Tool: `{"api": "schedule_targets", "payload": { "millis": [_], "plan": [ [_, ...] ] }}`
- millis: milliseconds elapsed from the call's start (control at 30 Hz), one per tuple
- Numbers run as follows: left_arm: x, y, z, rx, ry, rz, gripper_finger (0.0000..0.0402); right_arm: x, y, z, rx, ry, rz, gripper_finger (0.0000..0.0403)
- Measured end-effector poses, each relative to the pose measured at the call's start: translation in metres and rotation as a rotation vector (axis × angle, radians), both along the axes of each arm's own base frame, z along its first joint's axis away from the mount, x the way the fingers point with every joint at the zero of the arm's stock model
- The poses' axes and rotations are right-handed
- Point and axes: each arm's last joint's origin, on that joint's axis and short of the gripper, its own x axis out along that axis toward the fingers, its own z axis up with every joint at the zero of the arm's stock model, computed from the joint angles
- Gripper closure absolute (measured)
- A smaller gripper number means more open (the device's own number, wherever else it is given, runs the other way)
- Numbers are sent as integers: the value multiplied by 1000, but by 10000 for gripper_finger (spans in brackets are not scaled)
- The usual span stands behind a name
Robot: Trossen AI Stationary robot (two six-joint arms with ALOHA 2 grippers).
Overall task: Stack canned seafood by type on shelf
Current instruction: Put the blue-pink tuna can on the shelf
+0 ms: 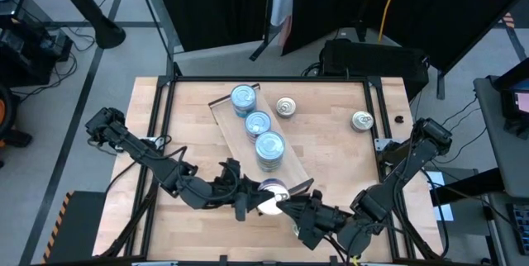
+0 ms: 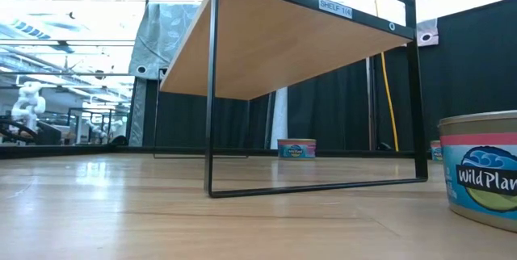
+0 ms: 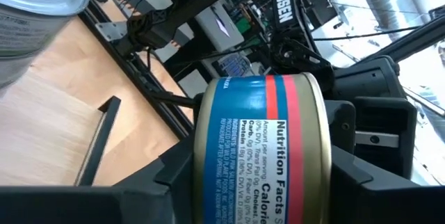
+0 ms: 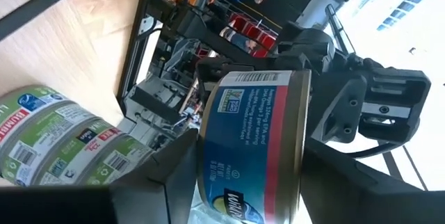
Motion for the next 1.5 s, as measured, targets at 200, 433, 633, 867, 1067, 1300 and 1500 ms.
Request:
{"api": "schedule_targets", "payload": {
  "millis": [200,433,633,867,1067,1300,1500],
  "plan": [
    [0,0,2,-10,-14,-14,209,1,-1,1,-76,24,4,157],
    [1,1,2,6,-18,-22,198,2,-3,1,-116,36,3,168],
    [2,2,2,66,-18,5,197,2,-2,2,-116,35,12,220],
    [1,2,1,77,-11,7,196,2,-1,1,-115,40,40,232],
    [2,2,1,47,-11,-9,197,2,-1,1,-103,36,38,229],
    [3,0,9,-1,-81,-106,212,2,2,12,-190,-4,58,177],
    [5,2,15,-8,-138,-174,213,-1,7,30,-320,-82,84,131]
  ]
}}
